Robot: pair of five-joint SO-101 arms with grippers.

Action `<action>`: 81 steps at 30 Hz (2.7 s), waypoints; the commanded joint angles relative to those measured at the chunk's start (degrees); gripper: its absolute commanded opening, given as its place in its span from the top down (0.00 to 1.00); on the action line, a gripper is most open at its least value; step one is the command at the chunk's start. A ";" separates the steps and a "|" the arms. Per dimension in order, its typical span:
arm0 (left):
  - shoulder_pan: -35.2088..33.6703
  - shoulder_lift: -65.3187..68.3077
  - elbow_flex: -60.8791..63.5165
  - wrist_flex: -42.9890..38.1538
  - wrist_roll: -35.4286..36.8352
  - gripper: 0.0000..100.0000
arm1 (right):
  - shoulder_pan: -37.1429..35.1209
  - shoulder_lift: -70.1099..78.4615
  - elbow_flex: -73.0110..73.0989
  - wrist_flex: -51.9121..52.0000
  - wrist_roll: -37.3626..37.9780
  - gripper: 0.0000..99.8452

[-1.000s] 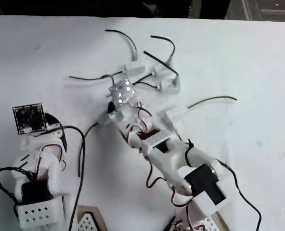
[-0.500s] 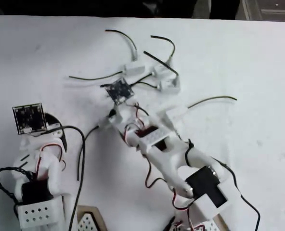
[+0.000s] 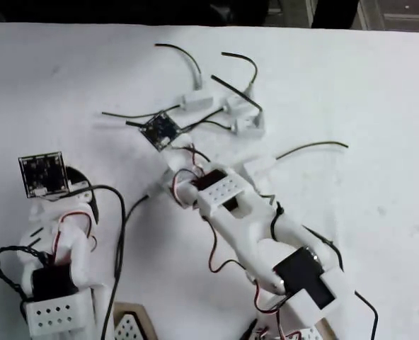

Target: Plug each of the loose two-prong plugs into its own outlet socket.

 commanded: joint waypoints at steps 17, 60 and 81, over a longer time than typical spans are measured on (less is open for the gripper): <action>-0.40 -0.48 0.53 -1.32 0.09 0.98 | -1.36 15.25 -17.93 23.96 0.35 0.98; -0.04 -0.48 4.04 -6.51 0.00 0.98 | 0.48 -43.56 -16.79 53.93 -5.10 0.97; 4.09 -0.48 5.01 -4.48 0.00 0.98 | 18.42 -93.32 30.59 47.78 -10.81 0.98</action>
